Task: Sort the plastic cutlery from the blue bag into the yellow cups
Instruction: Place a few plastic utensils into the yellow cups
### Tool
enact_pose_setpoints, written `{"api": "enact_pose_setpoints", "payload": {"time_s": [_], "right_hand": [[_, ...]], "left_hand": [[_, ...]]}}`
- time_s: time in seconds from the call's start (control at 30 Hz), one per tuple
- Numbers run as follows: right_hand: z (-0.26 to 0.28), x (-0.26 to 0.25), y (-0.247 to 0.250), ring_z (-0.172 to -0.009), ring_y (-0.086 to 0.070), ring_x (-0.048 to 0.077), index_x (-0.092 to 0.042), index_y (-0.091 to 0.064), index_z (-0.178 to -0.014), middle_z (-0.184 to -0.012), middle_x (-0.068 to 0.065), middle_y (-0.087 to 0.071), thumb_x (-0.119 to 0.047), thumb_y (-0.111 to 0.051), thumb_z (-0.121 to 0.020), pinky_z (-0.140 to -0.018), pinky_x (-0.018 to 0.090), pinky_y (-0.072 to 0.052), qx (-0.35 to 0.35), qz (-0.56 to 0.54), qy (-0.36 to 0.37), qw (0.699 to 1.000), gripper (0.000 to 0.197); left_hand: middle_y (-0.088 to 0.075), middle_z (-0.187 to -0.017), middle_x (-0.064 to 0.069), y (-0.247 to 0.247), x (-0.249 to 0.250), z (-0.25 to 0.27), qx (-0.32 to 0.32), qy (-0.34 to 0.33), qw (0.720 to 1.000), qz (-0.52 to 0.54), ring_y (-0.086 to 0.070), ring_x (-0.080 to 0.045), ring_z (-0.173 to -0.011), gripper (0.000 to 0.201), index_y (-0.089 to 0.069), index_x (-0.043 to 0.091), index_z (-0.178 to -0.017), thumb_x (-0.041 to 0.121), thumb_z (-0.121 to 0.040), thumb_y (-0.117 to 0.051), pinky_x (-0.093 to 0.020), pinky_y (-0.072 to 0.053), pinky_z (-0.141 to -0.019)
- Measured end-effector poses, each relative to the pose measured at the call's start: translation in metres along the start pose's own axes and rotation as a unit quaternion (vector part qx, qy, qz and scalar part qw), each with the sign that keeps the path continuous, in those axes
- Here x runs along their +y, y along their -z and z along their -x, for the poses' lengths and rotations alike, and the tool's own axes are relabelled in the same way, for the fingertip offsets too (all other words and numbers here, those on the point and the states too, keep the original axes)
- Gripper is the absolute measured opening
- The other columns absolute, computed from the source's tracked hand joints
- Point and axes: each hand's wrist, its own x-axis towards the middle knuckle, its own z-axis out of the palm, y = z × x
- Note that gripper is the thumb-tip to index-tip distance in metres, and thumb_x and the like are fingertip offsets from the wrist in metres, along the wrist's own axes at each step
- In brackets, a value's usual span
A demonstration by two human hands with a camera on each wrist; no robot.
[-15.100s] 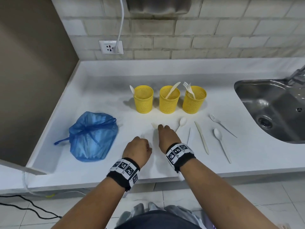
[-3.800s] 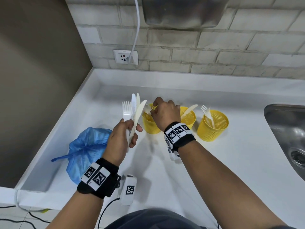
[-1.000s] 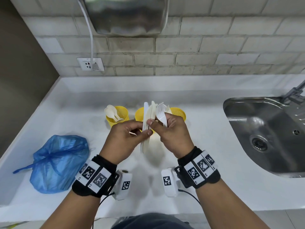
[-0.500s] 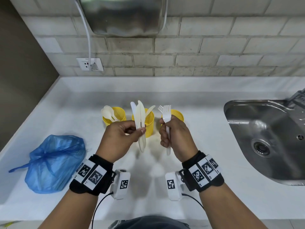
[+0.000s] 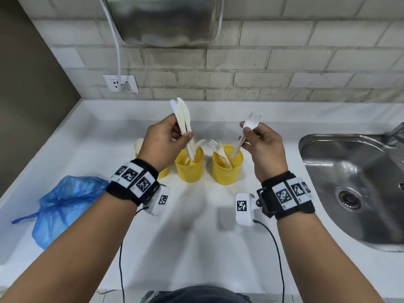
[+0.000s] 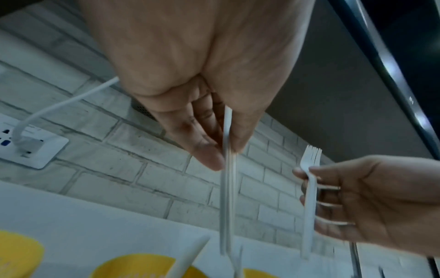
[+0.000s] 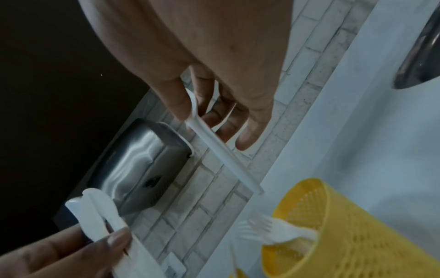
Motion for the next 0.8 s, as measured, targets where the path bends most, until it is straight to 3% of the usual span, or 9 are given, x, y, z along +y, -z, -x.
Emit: {"api": "enact_pose_setpoints", "payload": {"time_s": [0.07, 0.1, 0.23, 0.37, 0.5, 0.57, 0.67, 0.73, 0.8], "right_hand": [[-0.011, 0.007, 0.001, -0.068, -0.059, 0.003, -0.016, -0.075, -0.097, -0.079, -0.002, -0.068, -0.007, -0.063, -0.098, -0.072, 0.023, -0.050, 0.013, 0.057, 0.030, 0.998, 0.015], [-0.016, 0.014, 0.002, -0.066, -0.058, 0.002, -0.014, -0.075, -0.095, -0.080, 0.000, -0.069, -0.009, -0.065, -0.097, -0.072, 0.024, -0.049, 0.015, 0.089, 0.036, 0.995, 0.012], [-0.030, 0.046, 0.004, -0.071, -0.064, 0.019, -0.016, -0.074, -0.087, -0.078, 0.002, -0.071, -0.028, -0.069, -0.089, -0.076, 0.037, -0.053, -0.001, 0.213, 0.042, 0.976, 0.013], [-0.030, 0.067, 0.003, -0.075, -0.061, 0.025, -0.014, -0.072, -0.088, -0.085, 0.002, -0.068, -0.025, -0.072, -0.091, -0.079, 0.041, -0.054, -0.011, 0.301, 0.058, 0.952, 0.011], [-0.025, 0.083, 0.003, -0.085, -0.060, 0.032, -0.012, -0.067, -0.084, -0.087, 0.000, -0.066, -0.033, -0.071, -0.091, -0.079, 0.048, -0.053, -0.007, 0.364, 0.068, 0.929, 0.023], [-0.022, 0.086, 0.002, -0.095, -0.059, 0.032, -0.015, -0.067, -0.090, -0.091, -0.002, -0.064, -0.036, -0.069, -0.093, -0.083, 0.048, -0.050, -0.013, 0.389, 0.070, 0.918, 0.021], [-0.017, 0.088, 0.003, -0.111, -0.054, 0.030, -0.022, -0.066, -0.118, -0.112, 0.002, -0.060, -0.035, -0.065, -0.096, -0.092, 0.048, -0.047, -0.004, 0.385, 0.073, 0.920, 0.025], [-0.014, 0.089, 0.004, -0.112, -0.052, 0.028, -0.021, -0.061, -0.128, -0.119, 0.006, -0.053, -0.031, -0.066, -0.095, -0.094, 0.045, -0.045, 0.017, 0.363, 0.089, 0.927, 0.034], [-0.009, 0.090, 0.006, -0.107, -0.052, 0.028, -0.018, -0.057, -0.128, -0.119, 0.006, -0.046, -0.025, -0.066, -0.092, -0.093, 0.040, -0.043, 0.039, 0.334, 0.124, 0.934, 0.038]], "left_hand": [[-0.070, -0.079, 0.004, -0.008, -0.007, -0.008, -0.019, -0.003, 0.998, -0.055, -0.069, -0.014, -0.074, 0.015, -0.066, 0.022, -0.096, 0.030, -0.086, -0.074, -0.040, -0.059, -0.074], [-0.069, -0.078, 0.003, -0.012, -0.013, -0.011, -0.029, -0.001, 0.996, -0.083, -0.068, -0.015, -0.074, 0.014, -0.066, 0.021, -0.095, 0.028, -0.086, -0.075, -0.040, -0.058, -0.075], [-0.068, -0.078, -0.001, -0.026, -0.028, -0.013, -0.068, 0.025, 0.985, -0.154, -0.064, -0.022, -0.077, 0.016, -0.065, 0.016, -0.094, 0.027, -0.087, -0.074, -0.040, -0.055, -0.076], [-0.066, -0.079, -0.001, -0.036, -0.036, -0.009, -0.084, 0.045, 0.981, -0.171, -0.063, -0.024, -0.078, 0.016, -0.064, 0.013, -0.094, 0.026, -0.089, -0.074, -0.033, -0.050, -0.071], [-0.063, -0.076, 0.002, -0.043, -0.043, -0.005, -0.104, 0.064, 0.976, -0.181, -0.064, -0.026, -0.079, 0.017, -0.062, 0.015, -0.093, 0.026, -0.089, -0.073, -0.032, -0.049, -0.069], [-0.064, -0.081, 0.002, -0.045, -0.043, -0.004, -0.100, 0.073, 0.978, -0.168, -0.066, -0.027, -0.085, 0.022, -0.062, 0.014, -0.106, 0.025, -0.090, -0.073, -0.031, -0.050, -0.073], [-0.069, -0.106, -0.002, -0.046, -0.044, -0.002, -0.058, 0.075, 0.990, -0.108, -0.063, -0.016, -0.091, 0.051, -0.053, 0.013, -0.131, 0.020, -0.087, -0.077, -0.025, -0.047, -0.082], [-0.063, -0.119, -0.004, -0.046, -0.044, -0.001, -0.021, 0.058, 0.993, -0.100, -0.059, -0.015, -0.097, 0.063, -0.047, 0.014, -0.138, 0.022, -0.084, -0.079, -0.028, -0.047, -0.088], [-0.056, -0.122, -0.004, -0.044, -0.042, 0.004, 0.020, 0.035, 0.994, -0.099, -0.055, -0.017, -0.102, 0.063, -0.047, 0.014, -0.136, 0.023, -0.083, -0.079, -0.031, -0.047, -0.092]]}}
